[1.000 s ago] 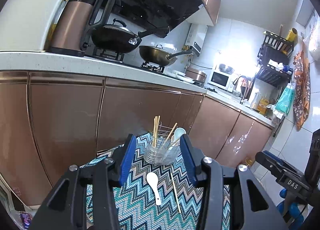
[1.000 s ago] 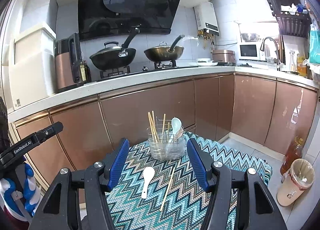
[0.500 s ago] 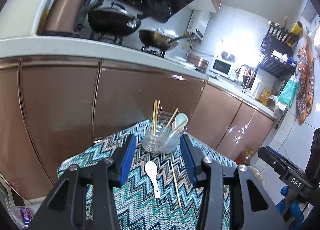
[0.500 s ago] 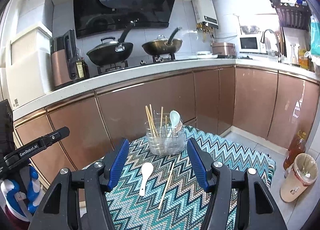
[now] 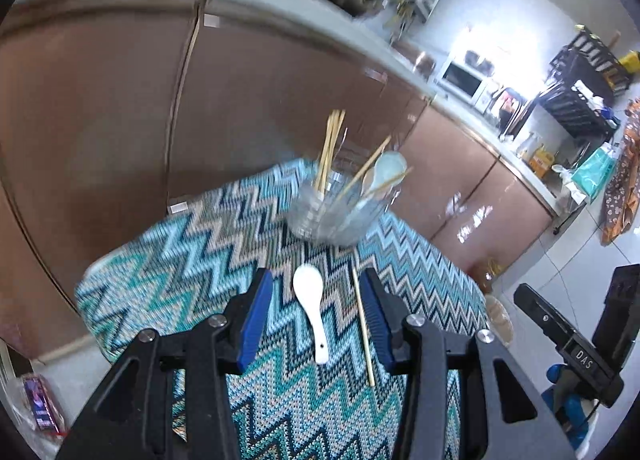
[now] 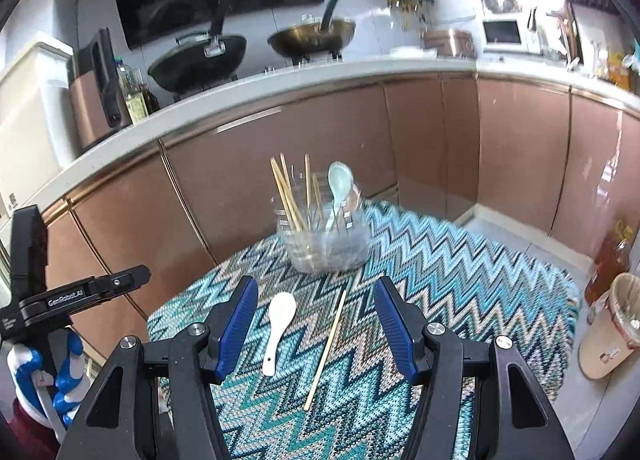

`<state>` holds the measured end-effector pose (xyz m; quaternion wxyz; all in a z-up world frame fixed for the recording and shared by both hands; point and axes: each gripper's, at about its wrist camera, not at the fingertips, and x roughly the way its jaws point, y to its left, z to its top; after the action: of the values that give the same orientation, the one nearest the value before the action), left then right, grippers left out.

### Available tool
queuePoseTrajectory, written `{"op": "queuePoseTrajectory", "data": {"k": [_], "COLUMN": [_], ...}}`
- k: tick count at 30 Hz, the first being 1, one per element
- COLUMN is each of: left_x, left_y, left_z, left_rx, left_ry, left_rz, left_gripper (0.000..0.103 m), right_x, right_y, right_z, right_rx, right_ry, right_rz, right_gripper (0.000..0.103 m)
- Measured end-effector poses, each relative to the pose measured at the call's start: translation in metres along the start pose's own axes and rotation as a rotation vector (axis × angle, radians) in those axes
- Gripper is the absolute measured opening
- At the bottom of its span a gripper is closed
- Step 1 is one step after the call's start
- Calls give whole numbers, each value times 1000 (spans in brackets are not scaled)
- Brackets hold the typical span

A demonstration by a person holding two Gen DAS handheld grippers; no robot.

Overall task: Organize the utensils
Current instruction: 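Move the left tool toward the white spoon while the right tool approaches the last chopstick, then close the left tool on the white spoon while the right tool grasps the last chopstick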

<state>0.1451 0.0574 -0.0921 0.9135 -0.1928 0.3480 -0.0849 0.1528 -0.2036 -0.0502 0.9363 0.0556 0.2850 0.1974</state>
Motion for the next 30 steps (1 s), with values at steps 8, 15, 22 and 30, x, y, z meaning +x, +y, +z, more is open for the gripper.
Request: {"op": "queuePoseTrajectory", "data": {"k": [8, 15, 22, 30], "left_x": [89, 161, 201, 223], "left_y": [10, 16, 19, 22], "left_z": [-1, 13, 28, 29], "left_rx": [-22, -13, 19, 43], "left_ry": [253, 374, 451, 513], "left_rz": [-49, -41, -77, -114], "left_gripper": [43, 42, 36, 32], "right_x": [82, 157, 218, 250], "right_y": [-18, -34, -37, -42], "right_z": [-4, -1, 2, -3], "right_rx": [16, 61, 36, 20], "right_ry": [226, 414, 563, 632], "right_rz": [90, 134, 106, 52], "right_gripper": [47, 25, 13, 13]}}
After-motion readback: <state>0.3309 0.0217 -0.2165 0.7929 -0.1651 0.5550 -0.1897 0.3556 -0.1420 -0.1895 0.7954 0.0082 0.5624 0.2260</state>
